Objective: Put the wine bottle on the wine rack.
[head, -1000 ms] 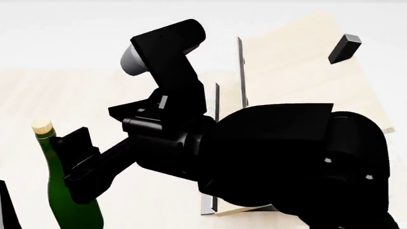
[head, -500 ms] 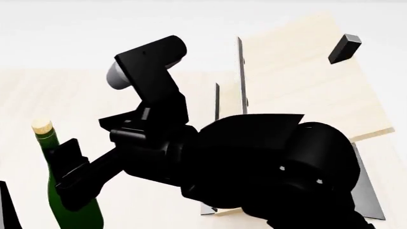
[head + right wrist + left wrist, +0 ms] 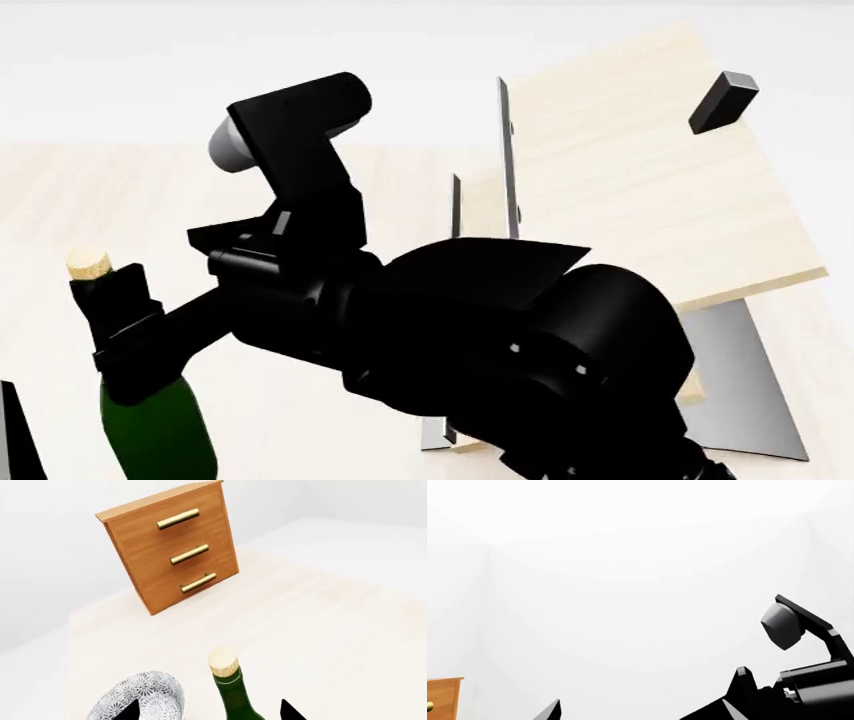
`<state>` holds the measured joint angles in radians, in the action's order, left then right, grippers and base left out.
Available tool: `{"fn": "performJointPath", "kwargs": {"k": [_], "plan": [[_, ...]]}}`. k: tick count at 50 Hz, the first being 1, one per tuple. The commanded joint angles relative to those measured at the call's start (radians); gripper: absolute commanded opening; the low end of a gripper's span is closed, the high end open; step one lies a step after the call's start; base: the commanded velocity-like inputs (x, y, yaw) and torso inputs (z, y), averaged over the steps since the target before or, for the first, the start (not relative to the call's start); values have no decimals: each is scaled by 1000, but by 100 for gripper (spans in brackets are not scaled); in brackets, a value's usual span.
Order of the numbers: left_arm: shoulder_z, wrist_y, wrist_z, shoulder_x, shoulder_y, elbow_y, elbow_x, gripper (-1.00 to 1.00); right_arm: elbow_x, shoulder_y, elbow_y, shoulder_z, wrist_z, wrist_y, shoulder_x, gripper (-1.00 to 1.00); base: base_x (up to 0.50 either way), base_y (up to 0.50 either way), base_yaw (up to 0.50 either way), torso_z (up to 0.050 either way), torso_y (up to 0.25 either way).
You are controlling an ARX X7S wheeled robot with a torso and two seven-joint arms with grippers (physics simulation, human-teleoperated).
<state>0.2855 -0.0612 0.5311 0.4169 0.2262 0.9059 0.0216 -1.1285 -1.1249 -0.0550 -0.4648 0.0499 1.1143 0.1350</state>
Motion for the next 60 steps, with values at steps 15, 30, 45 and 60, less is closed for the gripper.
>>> {"fn": "performJointPath", "kwargs": {"k": [15,30,45,60], "plan": [[4,2,4,4,-3,-2,-4,100,74,-15,-124,-81,46,-127,-76,100,0,0,0,0,0],[11,-4,7,5,-4,4,-2,100,202,2,-248,-178,102,-305,-103,100,0,0,0,0,0],[10,0,9,9,-8,1,-10,100,176,12,-267,-251,74,-373,-124,100,0,0,0,0,0],[12,-10,11,12,-10,15,-13,100,126,-10,-356,-362,68,-492,-130,100,0,0,0,0,0]]}}
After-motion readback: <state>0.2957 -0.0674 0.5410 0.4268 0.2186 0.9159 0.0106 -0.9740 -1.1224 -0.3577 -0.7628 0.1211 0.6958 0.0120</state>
